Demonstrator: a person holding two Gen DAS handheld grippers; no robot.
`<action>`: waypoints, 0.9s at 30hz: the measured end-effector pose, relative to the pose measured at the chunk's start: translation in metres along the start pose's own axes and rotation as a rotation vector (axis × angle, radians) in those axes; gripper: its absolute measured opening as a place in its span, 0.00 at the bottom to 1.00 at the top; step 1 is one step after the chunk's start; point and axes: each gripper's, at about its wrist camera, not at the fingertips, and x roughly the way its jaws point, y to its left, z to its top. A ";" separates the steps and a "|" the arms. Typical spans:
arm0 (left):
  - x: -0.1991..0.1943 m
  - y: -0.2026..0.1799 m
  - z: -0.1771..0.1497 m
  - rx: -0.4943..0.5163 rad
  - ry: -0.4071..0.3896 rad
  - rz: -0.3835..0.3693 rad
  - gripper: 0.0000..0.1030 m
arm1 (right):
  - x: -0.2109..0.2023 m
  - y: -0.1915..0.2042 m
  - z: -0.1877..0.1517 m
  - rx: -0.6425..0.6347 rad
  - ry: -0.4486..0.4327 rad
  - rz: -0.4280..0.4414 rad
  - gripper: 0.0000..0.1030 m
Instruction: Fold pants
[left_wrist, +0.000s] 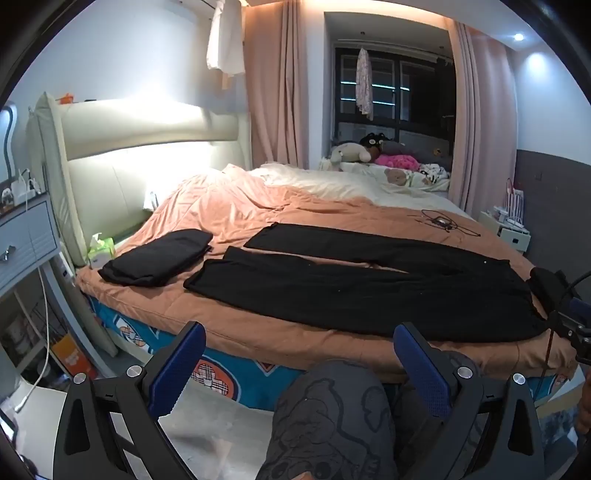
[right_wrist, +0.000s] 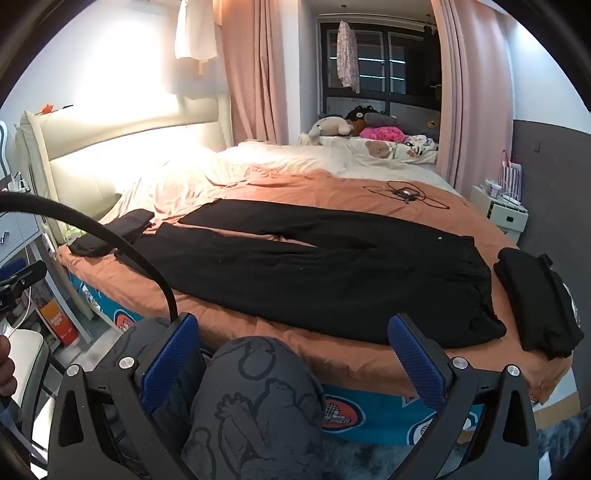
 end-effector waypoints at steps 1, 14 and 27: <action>0.001 -0.001 0.000 0.003 0.003 0.005 1.00 | 0.000 -0.001 0.000 0.000 0.003 0.000 1.00; -0.006 -0.002 -0.001 -0.002 -0.030 -0.038 1.00 | -0.001 0.000 -0.001 -0.007 -0.006 -0.013 1.00; -0.010 0.001 -0.002 -0.009 -0.039 -0.042 1.00 | -0.003 -0.001 -0.002 0.003 -0.011 -0.014 1.00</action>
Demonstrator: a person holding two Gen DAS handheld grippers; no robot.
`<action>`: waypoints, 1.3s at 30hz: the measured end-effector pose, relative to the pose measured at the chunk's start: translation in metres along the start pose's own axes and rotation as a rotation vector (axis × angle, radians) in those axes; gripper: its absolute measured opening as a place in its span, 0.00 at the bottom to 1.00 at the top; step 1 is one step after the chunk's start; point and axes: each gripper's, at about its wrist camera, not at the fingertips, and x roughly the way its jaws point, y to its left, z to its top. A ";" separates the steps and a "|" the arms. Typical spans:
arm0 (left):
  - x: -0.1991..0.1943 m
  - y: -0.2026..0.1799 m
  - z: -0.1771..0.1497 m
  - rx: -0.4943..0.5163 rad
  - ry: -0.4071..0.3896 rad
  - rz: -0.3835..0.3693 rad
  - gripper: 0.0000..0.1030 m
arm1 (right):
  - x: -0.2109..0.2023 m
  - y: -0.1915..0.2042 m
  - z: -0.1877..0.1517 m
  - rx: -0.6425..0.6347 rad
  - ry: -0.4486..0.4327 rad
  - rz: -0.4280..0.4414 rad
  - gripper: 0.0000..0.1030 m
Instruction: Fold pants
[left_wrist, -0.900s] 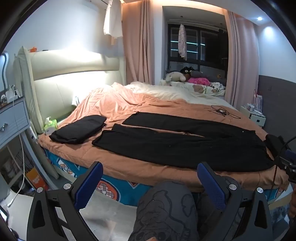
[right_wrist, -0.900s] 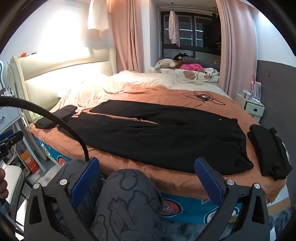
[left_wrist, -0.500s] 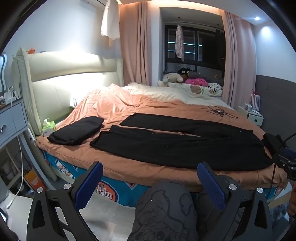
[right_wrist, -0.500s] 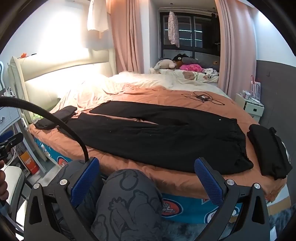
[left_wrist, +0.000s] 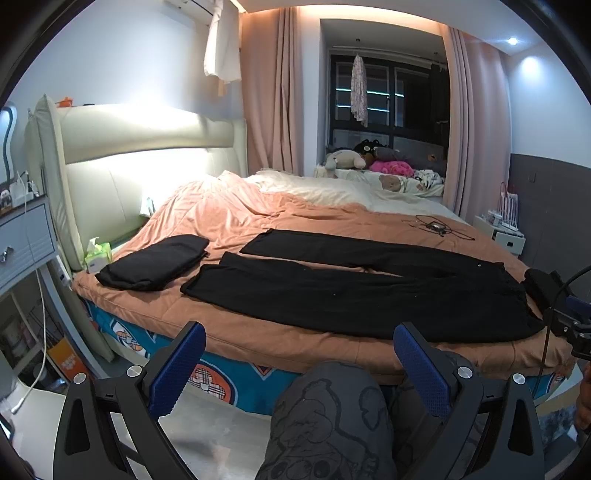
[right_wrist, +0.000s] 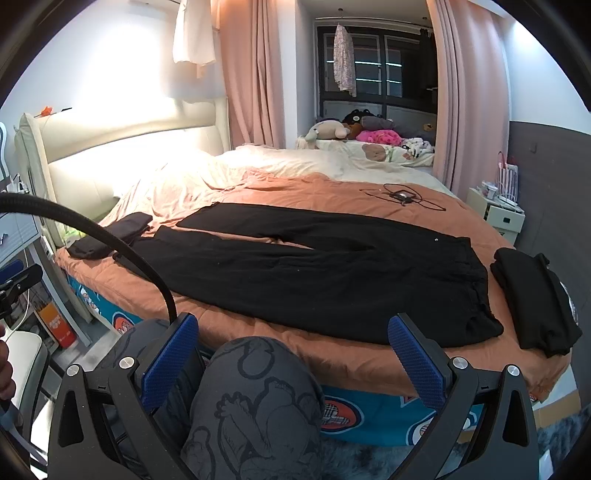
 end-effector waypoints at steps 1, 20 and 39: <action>0.000 -0.001 0.000 0.000 0.001 0.002 1.00 | 0.000 0.000 0.000 0.001 0.000 0.001 1.00; -0.004 0.001 0.001 -0.015 -0.017 0.004 1.00 | -0.002 -0.002 0.001 0.013 -0.003 0.011 1.00; -0.007 0.009 -0.002 -0.029 -0.032 0.011 1.00 | -0.003 0.001 -0.001 0.009 -0.006 0.012 1.00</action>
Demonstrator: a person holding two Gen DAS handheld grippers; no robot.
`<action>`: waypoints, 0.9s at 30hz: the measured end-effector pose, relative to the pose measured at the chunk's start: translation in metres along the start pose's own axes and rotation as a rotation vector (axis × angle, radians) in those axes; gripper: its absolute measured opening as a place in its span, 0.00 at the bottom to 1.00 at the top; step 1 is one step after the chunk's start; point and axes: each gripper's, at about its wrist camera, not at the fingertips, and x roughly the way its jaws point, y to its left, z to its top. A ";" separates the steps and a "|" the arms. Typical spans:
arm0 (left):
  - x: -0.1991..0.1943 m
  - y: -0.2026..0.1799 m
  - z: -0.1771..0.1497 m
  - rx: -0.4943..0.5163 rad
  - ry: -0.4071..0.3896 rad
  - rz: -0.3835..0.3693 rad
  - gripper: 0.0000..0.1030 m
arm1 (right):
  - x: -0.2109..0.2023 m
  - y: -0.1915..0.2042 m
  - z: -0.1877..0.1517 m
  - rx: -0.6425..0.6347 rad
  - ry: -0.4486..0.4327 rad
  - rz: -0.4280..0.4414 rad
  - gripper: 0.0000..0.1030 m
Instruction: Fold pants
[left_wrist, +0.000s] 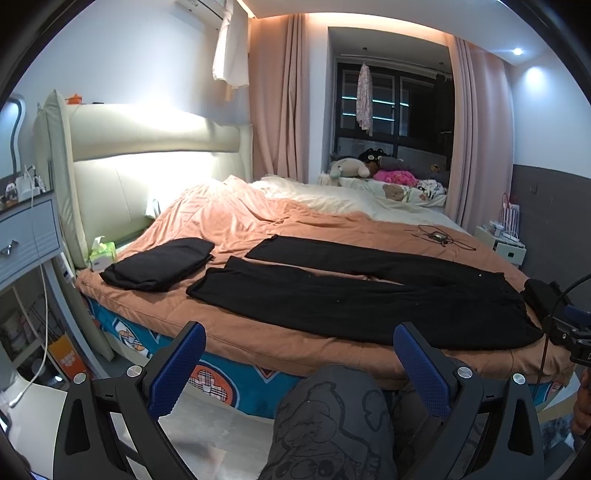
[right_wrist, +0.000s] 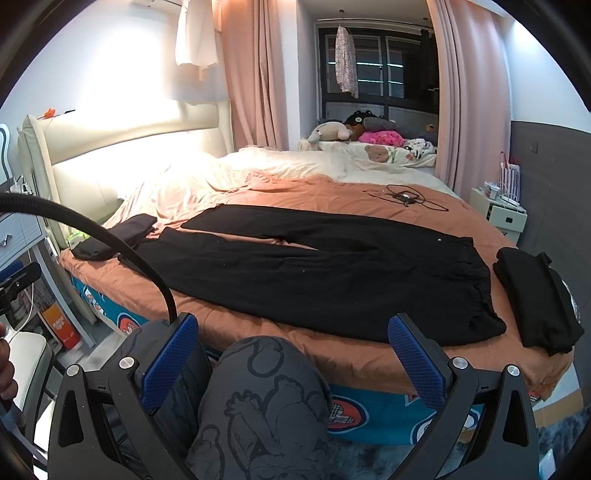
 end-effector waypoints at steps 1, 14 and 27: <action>0.000 0.001 0.000 -0.001 -0.001 0.003 1.00 | -0.001 0.000 0.000 0.001 -0.001 0.000 1.00; 0.002 0.004 -0.002 -0.005 0.006 -0.016 1.00 | 0.000 0.000 0.000 -0.001 0.001 0.006 1.00; 0.023 0.014 0.002 0.009 0.031 -0.020 1.00 | 0.018 -0.003 0.009 0.029 0.016 -0.010 1.00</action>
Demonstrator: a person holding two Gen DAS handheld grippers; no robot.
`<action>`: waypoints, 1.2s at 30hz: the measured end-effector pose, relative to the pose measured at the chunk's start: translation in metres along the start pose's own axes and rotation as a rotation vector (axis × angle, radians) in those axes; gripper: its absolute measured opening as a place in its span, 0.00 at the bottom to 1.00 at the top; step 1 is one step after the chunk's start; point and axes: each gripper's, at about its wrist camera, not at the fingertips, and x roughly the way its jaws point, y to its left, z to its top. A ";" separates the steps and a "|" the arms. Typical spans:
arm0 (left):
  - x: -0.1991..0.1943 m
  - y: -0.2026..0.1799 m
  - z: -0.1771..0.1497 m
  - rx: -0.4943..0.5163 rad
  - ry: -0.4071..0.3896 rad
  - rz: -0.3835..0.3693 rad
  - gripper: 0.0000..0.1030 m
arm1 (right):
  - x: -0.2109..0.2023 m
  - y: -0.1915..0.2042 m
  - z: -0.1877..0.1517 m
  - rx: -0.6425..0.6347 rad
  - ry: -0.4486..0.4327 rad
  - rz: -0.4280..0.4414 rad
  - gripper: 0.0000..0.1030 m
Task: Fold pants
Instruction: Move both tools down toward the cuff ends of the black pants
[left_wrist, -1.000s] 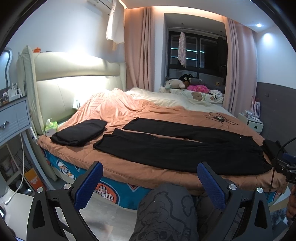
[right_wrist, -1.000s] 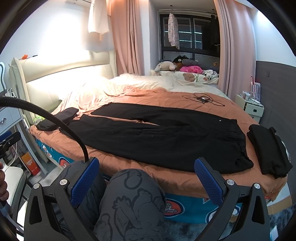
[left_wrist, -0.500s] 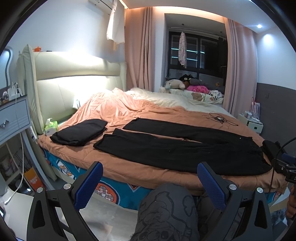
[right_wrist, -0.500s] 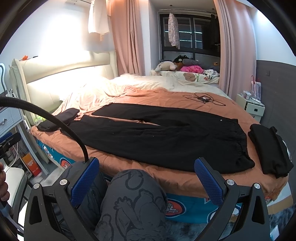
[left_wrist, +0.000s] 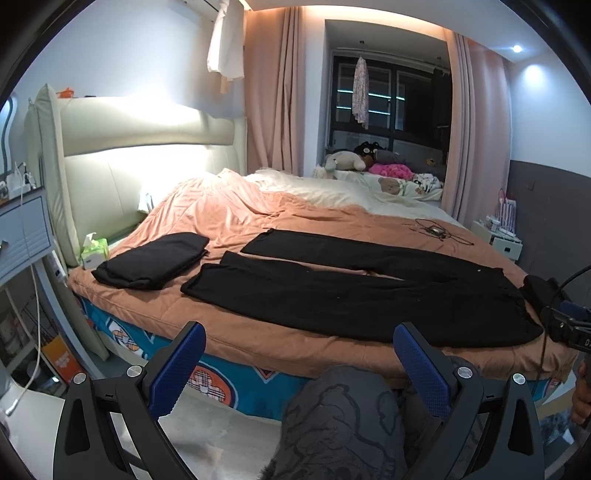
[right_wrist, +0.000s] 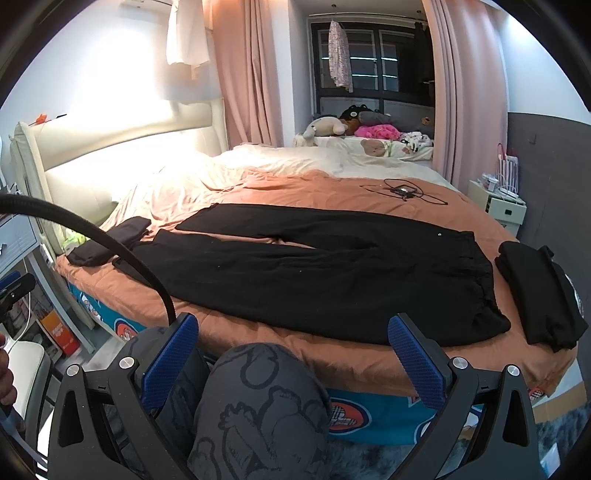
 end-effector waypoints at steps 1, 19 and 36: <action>0.004 0.001 0.001 0.003 0.005 0.007 1.00 | 0.003 -0.001 0.001 0.003 0.003 -0.004 1.00; 0.095 0.024 -0.006 -0.017 0.155 0.053 1.00 | 0.064 -0.014 0.017 0.048 0.086 -0.039 1.00; 0.179 0.050 -0.004 -0.045 0.329 0.111 1.00 | 0.113 -0.038 0.031 0.115 0.176 -0.114 1.00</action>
